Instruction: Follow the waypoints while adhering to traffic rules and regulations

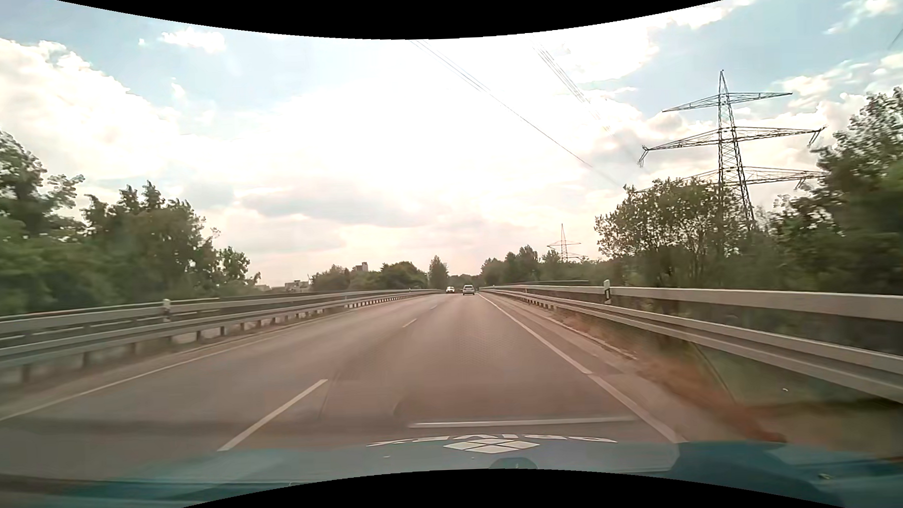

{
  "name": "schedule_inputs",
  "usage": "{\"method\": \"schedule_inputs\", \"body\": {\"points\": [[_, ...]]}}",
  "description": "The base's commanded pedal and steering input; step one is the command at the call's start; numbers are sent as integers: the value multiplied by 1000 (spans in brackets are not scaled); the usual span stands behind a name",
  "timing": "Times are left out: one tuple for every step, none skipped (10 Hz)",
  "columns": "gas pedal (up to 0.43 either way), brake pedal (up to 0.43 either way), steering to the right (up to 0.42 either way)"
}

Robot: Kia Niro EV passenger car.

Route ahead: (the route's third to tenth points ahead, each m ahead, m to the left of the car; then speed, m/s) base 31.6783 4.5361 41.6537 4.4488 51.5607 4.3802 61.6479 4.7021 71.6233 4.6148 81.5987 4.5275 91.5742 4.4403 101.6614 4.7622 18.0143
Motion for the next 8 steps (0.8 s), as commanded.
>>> {"method": "schedule_inputs", "body": {"points": [[209, 0, 0], [209, 0, 0], [209, 0, 0], [197, 0, 0], [197, 0, -1], [197, 0, -1], [197, 0, -3], [197, 0, -5]]}}
